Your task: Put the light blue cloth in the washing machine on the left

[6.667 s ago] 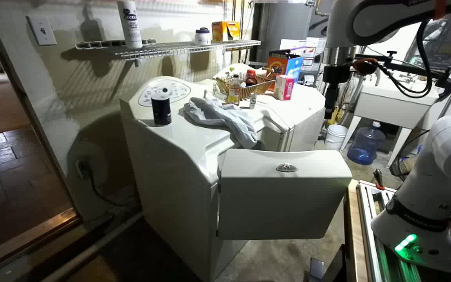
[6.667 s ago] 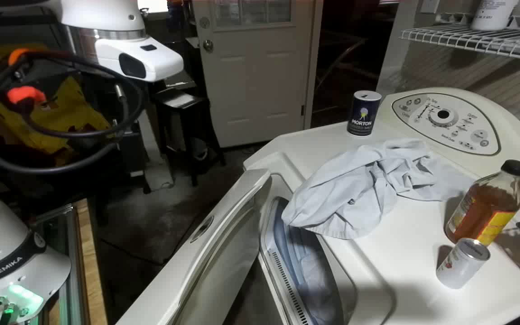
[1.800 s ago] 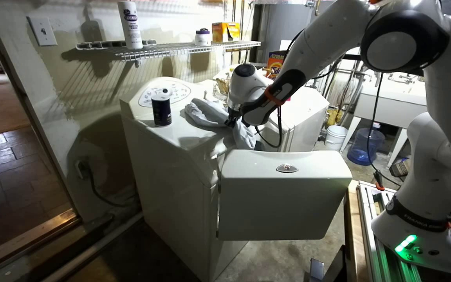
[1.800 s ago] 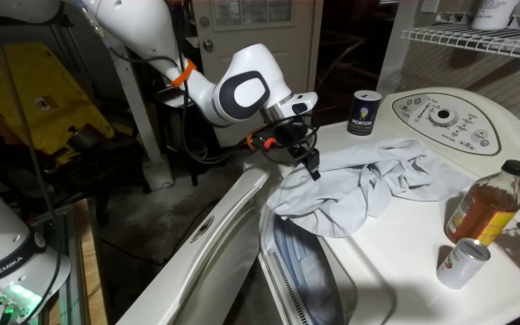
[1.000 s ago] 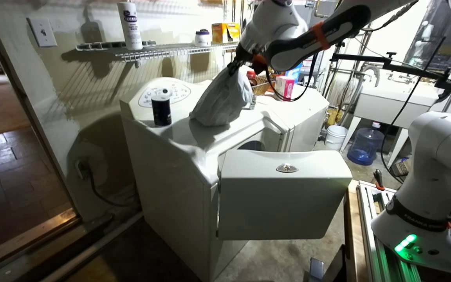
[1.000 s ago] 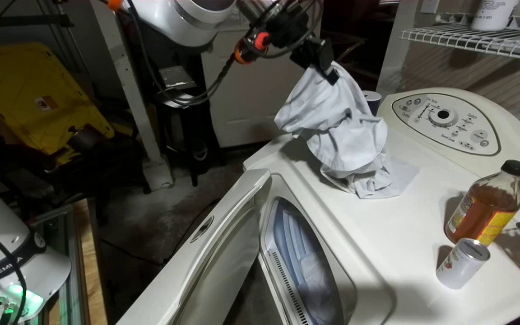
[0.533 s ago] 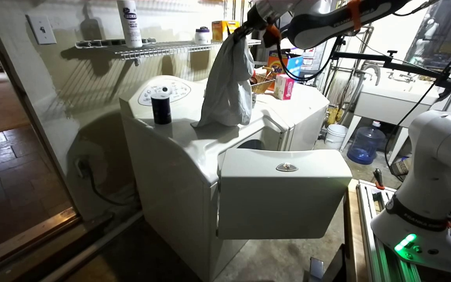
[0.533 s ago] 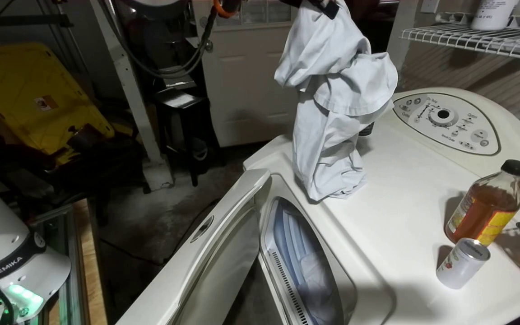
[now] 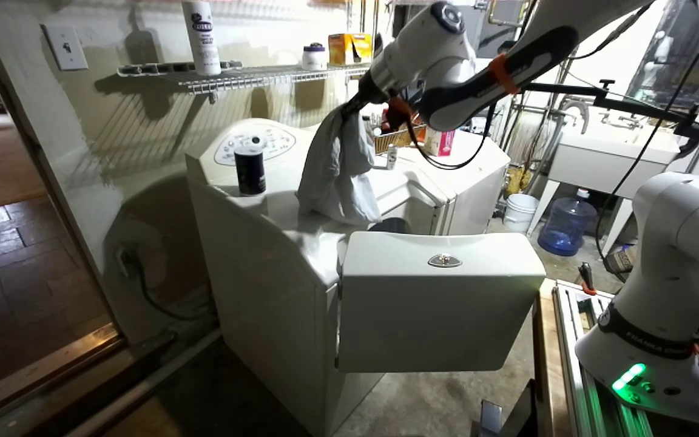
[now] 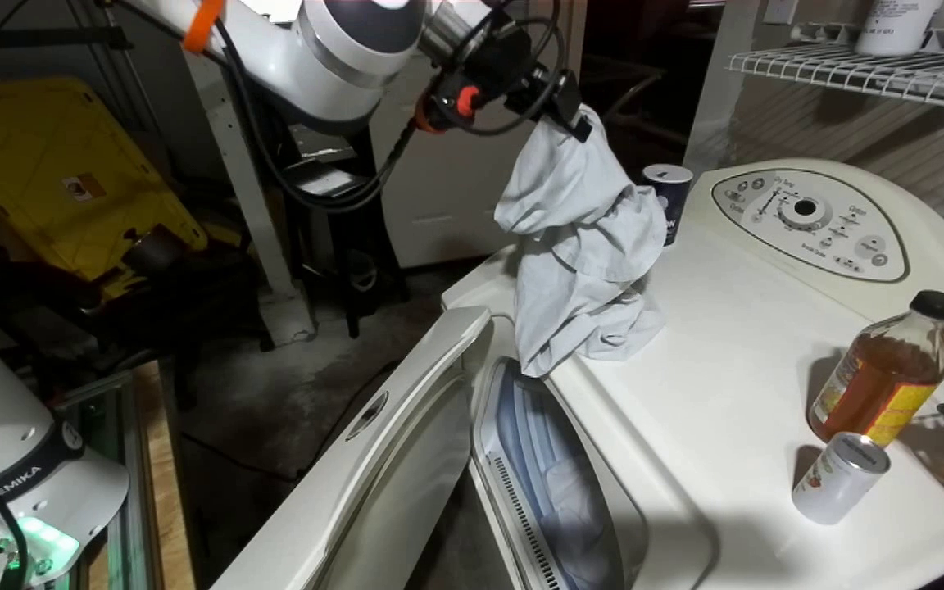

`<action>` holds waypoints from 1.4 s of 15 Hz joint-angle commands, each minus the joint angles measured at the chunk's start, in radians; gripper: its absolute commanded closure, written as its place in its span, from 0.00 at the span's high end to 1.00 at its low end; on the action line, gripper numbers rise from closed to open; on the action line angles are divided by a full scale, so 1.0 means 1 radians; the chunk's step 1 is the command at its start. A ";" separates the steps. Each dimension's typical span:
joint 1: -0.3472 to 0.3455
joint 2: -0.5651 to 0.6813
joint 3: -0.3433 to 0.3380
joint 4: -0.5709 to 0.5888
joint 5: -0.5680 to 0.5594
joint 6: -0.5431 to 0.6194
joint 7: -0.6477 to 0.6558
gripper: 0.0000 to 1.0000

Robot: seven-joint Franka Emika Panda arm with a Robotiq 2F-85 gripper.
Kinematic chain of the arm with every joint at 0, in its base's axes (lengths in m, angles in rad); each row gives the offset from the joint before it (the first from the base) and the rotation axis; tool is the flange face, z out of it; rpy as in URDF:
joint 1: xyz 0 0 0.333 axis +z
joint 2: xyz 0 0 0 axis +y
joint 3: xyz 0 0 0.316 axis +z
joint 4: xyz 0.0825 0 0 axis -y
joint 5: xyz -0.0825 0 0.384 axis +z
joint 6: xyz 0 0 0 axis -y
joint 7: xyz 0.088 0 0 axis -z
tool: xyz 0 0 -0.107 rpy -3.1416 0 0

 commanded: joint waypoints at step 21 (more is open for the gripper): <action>-0.392 0.494 0.340 0.328 0.345 -0.200 -0.355 0.01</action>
